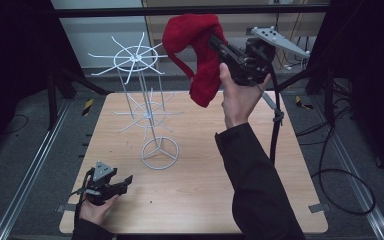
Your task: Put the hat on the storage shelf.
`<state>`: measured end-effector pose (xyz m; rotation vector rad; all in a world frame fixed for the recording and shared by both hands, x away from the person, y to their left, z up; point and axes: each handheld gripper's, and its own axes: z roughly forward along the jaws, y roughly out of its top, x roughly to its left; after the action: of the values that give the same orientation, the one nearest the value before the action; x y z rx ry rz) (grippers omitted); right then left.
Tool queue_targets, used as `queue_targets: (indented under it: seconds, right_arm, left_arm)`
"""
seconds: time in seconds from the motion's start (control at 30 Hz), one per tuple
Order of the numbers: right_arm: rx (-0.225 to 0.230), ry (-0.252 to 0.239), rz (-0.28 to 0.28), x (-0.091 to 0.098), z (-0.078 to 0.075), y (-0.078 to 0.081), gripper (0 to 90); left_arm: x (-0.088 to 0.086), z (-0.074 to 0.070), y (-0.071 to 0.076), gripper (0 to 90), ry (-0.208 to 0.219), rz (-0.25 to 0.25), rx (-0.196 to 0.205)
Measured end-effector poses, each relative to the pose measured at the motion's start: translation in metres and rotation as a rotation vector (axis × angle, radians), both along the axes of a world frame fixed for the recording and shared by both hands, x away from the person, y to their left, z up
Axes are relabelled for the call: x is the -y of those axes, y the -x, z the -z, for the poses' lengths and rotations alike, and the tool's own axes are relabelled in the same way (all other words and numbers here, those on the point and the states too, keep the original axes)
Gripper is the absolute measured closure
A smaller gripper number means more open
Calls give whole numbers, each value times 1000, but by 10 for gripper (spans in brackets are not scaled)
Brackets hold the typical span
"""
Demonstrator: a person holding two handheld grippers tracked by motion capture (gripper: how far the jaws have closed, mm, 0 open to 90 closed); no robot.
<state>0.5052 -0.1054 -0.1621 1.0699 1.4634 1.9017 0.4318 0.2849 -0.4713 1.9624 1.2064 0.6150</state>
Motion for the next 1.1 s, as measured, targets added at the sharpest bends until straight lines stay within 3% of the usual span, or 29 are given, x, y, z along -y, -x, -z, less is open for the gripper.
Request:
queue_targets:
  seconds: [0.67,1.1]
  right_arm:
    - [-136,69,47,-7,40,-35,846]
    - [-185,126,-17,-4,73,-32,748]
  left_arm:
    - [0,0,0,323,1,3,1]
    - [0,0,0,323,-2,3,-4]
